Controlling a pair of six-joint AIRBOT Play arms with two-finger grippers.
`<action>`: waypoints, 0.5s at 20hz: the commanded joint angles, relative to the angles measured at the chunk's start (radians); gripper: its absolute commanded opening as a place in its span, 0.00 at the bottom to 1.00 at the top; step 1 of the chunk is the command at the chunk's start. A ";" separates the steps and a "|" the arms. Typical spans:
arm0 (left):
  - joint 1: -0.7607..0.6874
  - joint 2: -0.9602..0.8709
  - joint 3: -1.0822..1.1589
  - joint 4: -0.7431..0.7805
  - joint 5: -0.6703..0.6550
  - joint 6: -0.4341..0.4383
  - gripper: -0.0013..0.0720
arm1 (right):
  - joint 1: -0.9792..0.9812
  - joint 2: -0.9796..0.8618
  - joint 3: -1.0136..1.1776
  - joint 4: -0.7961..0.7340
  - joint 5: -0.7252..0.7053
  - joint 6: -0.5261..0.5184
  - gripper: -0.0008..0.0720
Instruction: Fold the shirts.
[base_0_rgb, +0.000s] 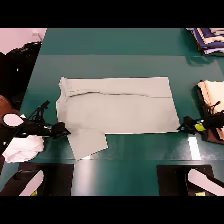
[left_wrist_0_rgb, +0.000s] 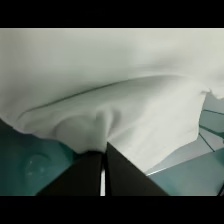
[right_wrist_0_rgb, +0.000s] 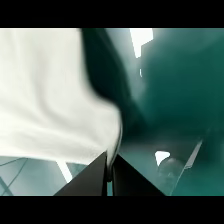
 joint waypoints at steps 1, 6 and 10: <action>-0.015 0.003 0.038 0.076 -0.123 -0.016 0.05 | -0.025 0.124 0.047 -0.108 0.134 0.002 0.04; -0.247 0.154 0.060 0.134 -0.139 -0.236 0.05 | -0.077 0.318 0.041 -0.191 0.248 0.002 0.04; -0.266 0.149 0.213 0.152 -0.119 -0.257 0.05 | -0.025 0.303 0.122 -0.188 0.240 0.029 0.04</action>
